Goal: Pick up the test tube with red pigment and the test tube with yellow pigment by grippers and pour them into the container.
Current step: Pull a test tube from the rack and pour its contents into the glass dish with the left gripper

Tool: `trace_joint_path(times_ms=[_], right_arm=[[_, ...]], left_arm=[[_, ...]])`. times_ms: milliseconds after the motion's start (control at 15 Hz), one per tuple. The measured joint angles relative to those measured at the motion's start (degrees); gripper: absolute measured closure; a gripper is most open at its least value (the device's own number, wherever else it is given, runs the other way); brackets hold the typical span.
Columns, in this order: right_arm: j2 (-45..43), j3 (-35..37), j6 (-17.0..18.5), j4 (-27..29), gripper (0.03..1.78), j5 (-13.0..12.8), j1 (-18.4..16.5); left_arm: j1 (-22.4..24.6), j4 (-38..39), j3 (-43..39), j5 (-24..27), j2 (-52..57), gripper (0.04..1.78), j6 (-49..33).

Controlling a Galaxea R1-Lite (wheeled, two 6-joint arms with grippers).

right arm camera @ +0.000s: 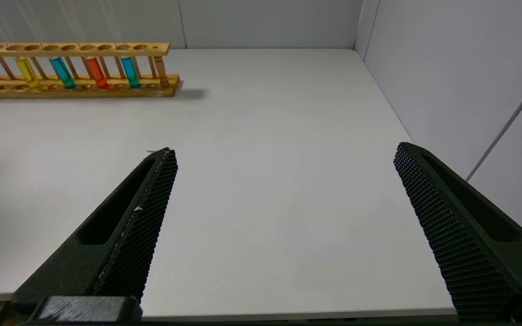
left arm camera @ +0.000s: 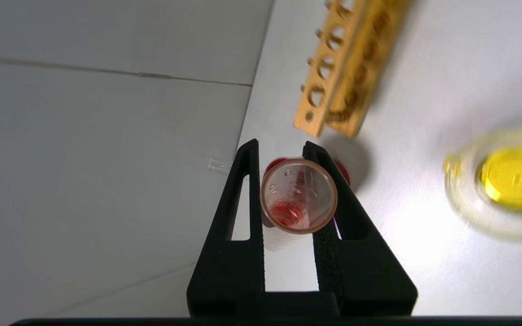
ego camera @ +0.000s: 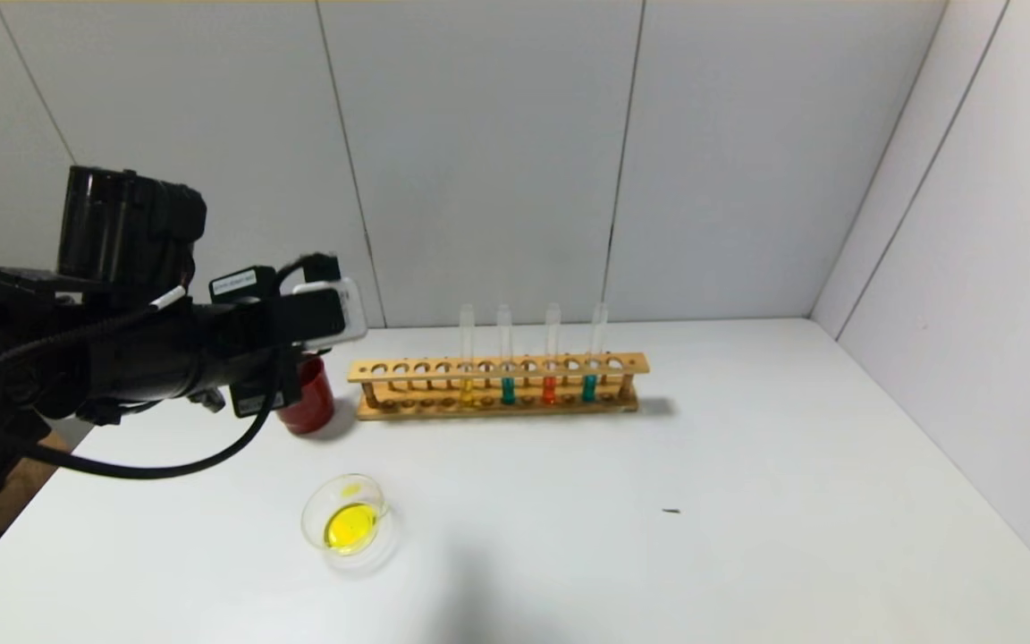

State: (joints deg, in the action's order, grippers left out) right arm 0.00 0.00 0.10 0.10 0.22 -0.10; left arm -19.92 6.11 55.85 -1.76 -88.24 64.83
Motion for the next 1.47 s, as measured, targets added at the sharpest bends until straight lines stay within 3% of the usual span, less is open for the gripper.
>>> trace_joint_path(times_ms=[400, 800, 1133, 1467], right_arm=[[0.00, 0.00, 0.00, 0.00, 0.06, 0.00, 0.00], [0.00, 0.00, 0.00, 0.00, 0.06, 0.02, 0.00], [0.00, 0.00, -0.02, 0.00, 0.06, 0.02, 0.00], [0.00, 0.00, 0.00, -0.02, 0.06, 0.02, 0.00]], left_arm=[[1.01, 0.15, -8.56, 0.24, 1.06, 1.47, 26.40], [3.02, 2.16, -8.02, -2.62, -4.21, 1.47, 38.62], [5.14, 7.84, -6.35, -3.83, -8.92, 1.47, 54.49], [6.14, 8.91, -6.29, -3.83, -11.98, 1.47, 62.79]])
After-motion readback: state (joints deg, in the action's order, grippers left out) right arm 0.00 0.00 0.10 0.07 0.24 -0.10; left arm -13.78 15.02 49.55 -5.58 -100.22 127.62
